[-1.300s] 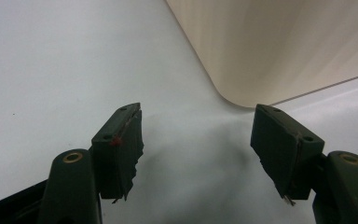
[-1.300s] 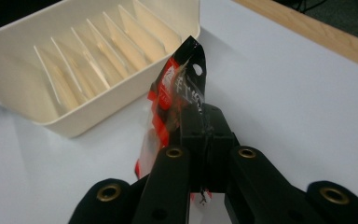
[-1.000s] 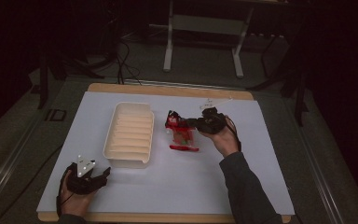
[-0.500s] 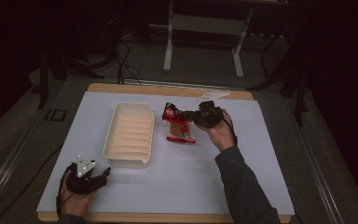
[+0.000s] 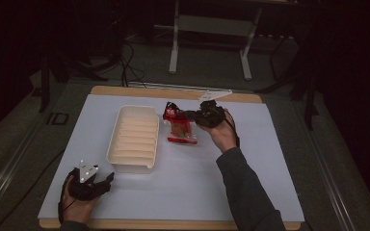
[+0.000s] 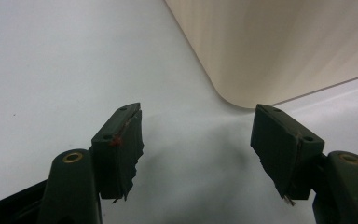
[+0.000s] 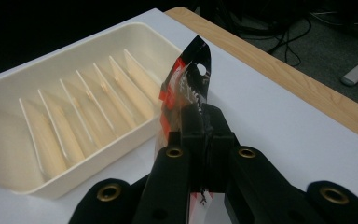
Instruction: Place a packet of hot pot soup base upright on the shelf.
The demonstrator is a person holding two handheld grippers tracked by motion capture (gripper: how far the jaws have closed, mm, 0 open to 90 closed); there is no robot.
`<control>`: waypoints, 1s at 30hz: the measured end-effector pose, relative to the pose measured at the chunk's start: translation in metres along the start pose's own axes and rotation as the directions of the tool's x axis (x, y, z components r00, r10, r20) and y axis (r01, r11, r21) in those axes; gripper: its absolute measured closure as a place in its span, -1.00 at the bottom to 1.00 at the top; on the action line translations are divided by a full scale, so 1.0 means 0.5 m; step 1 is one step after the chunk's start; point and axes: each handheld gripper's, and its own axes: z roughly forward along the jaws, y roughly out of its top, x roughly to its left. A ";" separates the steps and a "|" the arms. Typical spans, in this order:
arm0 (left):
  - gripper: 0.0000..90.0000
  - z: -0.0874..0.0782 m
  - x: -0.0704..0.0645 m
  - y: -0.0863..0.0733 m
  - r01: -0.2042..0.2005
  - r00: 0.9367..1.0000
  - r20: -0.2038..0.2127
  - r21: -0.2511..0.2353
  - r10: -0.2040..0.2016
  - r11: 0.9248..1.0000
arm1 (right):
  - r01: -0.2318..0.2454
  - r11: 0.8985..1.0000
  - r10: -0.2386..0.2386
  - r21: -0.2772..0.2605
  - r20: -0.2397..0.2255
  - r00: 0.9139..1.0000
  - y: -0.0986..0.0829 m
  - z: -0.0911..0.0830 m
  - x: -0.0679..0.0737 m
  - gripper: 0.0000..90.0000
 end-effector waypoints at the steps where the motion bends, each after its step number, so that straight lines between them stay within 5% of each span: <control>1: -0.24 0.000 0.000 0.000 0.000 1.000 0.000 0.000 0.000 1.000 | 0.001 1.000 -0.001 -0.003 0.000 1.000 0.001 0.002 0.000 0.99; 30: -0.24 -0.002 0.000 0.000 0.002 1.000 0.003 -0.004 -0.002 1.000 | -0.033 0.997 0.032 -0.072 -0.017 0.999 0.031 0.049 -0.001 0.99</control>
